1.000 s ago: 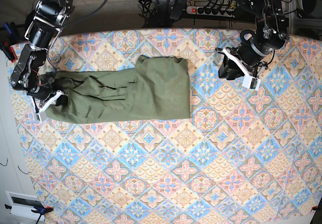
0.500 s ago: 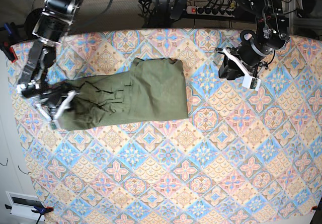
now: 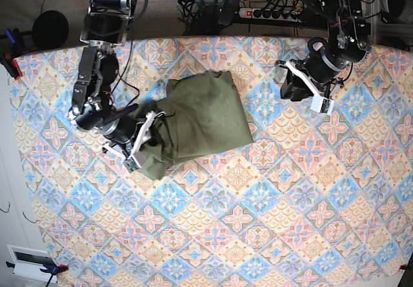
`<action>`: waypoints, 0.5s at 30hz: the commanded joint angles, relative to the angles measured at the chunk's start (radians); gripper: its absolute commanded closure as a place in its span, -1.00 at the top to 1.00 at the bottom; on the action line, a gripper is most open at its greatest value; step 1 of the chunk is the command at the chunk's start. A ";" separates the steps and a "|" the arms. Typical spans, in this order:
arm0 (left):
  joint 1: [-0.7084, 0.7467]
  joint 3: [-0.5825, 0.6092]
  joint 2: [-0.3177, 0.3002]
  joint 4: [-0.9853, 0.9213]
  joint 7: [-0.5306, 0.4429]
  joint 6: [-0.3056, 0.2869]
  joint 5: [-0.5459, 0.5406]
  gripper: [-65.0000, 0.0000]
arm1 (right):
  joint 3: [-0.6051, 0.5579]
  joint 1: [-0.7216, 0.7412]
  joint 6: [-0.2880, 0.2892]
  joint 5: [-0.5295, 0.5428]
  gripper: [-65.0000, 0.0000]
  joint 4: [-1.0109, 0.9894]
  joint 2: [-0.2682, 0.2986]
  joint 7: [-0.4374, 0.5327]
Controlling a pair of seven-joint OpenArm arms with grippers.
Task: Layout the t-shirt on the table in an organized manner, then fold the t-shirt properly
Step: 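Lift the grasped end with the right gripper and fold it toward the left gripper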
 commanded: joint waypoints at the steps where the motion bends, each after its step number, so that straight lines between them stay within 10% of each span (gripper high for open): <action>1: -0.001 -0.004 -0.007 0.007 -0.019 -0.003 -0.011 -0.53 | 0.002 0.020 0.003 0.019 -1.00 0.021 -0.007 0.021; 15: -0.009 -0.006 -0.009 -0.056 -0.025 -0.003 -0.016 -0.53 | -0.127 0.001 0.003 0.016 -0.99 0.010 -0.099 0.026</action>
